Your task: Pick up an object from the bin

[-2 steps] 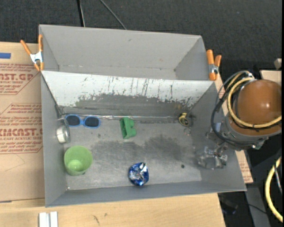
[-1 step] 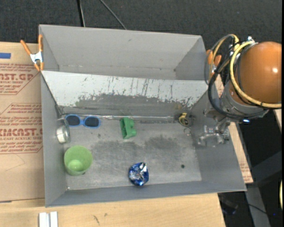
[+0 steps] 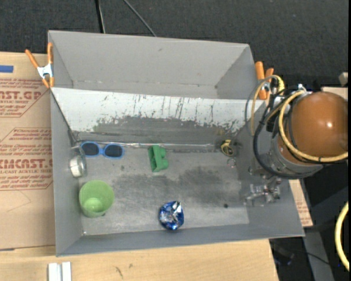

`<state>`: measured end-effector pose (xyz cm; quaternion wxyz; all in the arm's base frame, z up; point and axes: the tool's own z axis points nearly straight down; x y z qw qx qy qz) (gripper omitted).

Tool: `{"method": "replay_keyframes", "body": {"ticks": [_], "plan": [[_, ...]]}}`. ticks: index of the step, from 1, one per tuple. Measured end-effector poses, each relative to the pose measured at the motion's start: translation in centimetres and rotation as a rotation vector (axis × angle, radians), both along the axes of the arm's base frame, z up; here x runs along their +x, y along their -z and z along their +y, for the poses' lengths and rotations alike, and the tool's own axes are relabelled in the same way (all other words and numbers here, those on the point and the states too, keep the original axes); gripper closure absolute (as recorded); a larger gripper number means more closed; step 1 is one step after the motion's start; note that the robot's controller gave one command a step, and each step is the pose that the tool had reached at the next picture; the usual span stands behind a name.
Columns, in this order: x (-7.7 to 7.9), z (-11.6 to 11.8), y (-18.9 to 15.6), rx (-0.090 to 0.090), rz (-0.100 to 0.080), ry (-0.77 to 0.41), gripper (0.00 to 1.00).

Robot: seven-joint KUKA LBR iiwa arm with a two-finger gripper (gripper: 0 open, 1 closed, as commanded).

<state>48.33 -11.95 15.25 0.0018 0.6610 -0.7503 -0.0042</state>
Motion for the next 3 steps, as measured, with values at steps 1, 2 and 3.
{"method": "replay_keyframes", "body": {"ticks": [1, 2, 3], "plan": [[5.3, -2.1, -2.3, -0.001, -0.011, -0.232, 1.00], [5.2, -2.0, -2.2, 0.001, -0.010, -0.233, 0.00], [6.6, 7.1, -1.9, 0.003, -0.010, -0.082, 0.00]]}}
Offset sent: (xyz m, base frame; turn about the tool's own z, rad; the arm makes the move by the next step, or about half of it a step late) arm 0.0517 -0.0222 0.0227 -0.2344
